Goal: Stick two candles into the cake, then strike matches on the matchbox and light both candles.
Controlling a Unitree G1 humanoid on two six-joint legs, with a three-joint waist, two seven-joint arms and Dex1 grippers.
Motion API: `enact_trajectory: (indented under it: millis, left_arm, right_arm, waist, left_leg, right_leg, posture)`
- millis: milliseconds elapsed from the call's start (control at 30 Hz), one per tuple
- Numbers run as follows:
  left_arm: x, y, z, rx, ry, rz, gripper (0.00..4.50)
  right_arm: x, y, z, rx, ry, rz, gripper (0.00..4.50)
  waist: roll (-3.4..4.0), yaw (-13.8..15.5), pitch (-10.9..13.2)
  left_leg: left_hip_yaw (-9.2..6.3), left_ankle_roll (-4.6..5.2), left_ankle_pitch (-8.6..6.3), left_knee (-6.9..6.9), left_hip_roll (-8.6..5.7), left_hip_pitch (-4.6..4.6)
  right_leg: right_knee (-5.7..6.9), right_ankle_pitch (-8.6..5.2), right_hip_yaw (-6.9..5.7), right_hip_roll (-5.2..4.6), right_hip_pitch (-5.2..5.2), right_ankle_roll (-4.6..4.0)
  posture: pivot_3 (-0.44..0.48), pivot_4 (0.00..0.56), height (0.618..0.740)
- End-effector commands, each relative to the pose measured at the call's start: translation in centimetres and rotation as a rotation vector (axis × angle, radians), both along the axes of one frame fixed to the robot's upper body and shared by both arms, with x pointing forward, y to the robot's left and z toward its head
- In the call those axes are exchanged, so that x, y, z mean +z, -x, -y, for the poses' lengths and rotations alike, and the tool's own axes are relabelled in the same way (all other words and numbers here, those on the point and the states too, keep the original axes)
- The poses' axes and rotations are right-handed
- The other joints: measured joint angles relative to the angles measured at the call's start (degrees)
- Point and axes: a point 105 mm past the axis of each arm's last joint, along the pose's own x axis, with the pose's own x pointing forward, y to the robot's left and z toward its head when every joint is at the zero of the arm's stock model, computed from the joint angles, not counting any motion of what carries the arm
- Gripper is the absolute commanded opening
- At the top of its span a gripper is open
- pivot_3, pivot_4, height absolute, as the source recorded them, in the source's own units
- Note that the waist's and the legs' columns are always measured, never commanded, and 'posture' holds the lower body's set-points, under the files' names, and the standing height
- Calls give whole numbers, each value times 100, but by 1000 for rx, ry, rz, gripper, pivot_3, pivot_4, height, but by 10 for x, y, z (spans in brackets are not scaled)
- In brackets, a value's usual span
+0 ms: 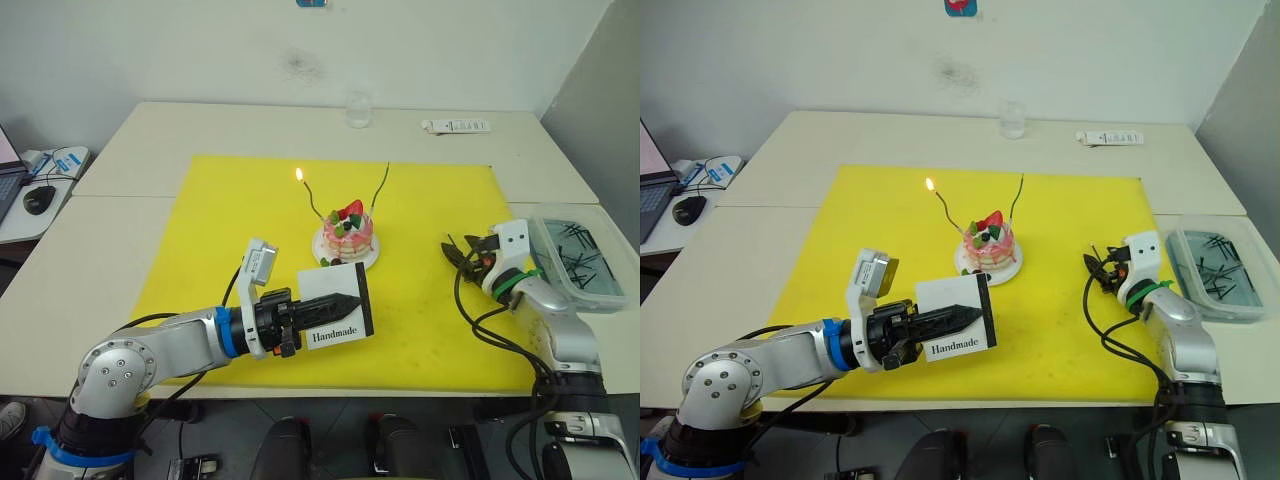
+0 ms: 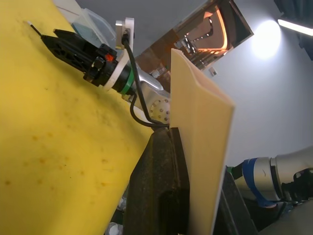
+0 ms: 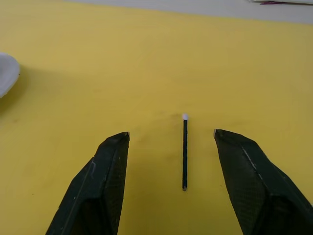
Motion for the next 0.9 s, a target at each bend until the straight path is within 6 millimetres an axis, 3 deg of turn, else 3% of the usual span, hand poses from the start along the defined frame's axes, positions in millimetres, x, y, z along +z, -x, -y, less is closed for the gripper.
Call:
enact_trajectory:
  millis: [33,533,633,833,900]
  left_arm:
    - [12,5,2,-15,19,45,0]
    - [13,3,1,-12,11,46,0]
    - [13,3,0,-13,9,47,0]
    - [13,3,0,-11,6,49,0]
    - [12,3,1,-12,4,49,0]
  right_arm:
    - [9,-12,2,-52,14,45,2849]
    - [-12,-22,2,-102,-9,-10,2849]
    - [-14,-22,3,-115,-1,-14,2203]
    - [-22,-20,4,-108,47,-50,127]
    - [-26,-19,5,-109,63,-69,54]
  waist:
    - [0,0,0]
    - [1,-2,-1]
    - [0,-2,-2]
    - [-2,-2,-4]
    - [-4,-2,-6]
  left_leg:
    - [0,0,0,1,0,0]
    - [-4,0,0,2,1,13]
    - [-6,0,0,3,1,17]
    - [-6,0,0,4,0,20]
    - [-7,0,0,4,1,21]
  right_leg:
    - [0,0,1,0,1,0]
    - [-1,2,-1,0,17,-2]
    - [-2,2,-2,0,23,-2]
    - [-3,2,-1,0,27,-3]
    - [-3,2,-2,-1,29,-3]
  posture:
    - [0,150,740]
    - [0,150,740]
    - [0,150,740]
    - [0,150,740]
    - [0,150,740]
